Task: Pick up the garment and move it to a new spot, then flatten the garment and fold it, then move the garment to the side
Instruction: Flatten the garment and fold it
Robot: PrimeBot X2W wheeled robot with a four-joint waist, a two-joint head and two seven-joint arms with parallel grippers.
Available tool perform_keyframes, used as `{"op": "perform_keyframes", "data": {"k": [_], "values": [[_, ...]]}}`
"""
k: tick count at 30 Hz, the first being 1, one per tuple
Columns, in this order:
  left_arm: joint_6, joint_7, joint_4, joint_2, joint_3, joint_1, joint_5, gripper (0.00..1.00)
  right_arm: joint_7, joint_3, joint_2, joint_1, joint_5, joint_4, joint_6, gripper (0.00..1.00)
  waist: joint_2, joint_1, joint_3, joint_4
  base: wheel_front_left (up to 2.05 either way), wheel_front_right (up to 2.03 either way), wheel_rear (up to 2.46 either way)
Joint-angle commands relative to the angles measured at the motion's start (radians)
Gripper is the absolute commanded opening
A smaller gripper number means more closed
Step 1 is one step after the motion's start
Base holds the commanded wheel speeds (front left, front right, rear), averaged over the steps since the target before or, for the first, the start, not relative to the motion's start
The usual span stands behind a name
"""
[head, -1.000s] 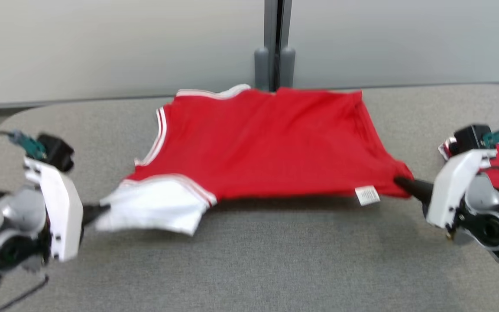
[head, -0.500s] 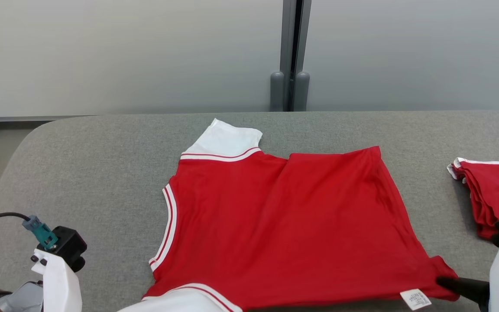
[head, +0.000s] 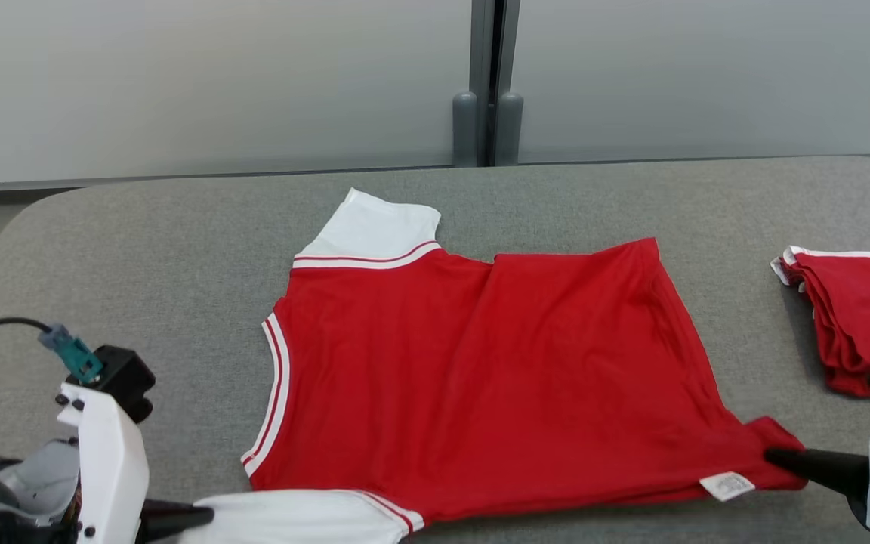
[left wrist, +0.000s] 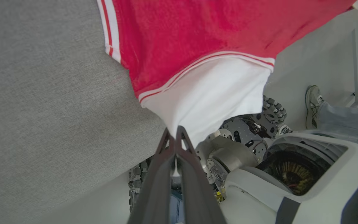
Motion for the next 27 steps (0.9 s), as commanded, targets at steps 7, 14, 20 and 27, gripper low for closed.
{"op": "perform_keyframes", "data": {"k": [7,14,20,27], "values": [[-0.025,0.062,0.163,-0.112,0.043,-0.157,0.027,0.00,0.041,-0.069,0.087,-0.091,-0.012,0.087,0.000,0.00,-0.0001,0.0000,0.115,-0.039,0.00,0.00,0.00],[-0.049,0.090,0.315,-0.199,0.048,-0.255,0.071,0.00,0.077,-0.089,0.178,-0.156,-0.043,0.170,0.000,0.00,-0.0001,0.0000,0.176,-0.067,0.00,0.00,0.00],[-0.086,0.088,0.448,-0.275,0.040,-0.300,0.093,0.00,0.109,-0.110,0.252,-0.206,-0.078,0.230,0.000,0.00,-0.0001,0.0000,0.205,-0.091,0.00,0.00,0.00],[-0.119,0.078,0.570,-0.322,0.046,-0.323,0.096,0.00,0.137,-0.141,0.325,-0.253,-0.108,0.296,0.000,0.00,-0.0001,0.0000,0.214,-0.102,0.00,0.00,0.00]]}}
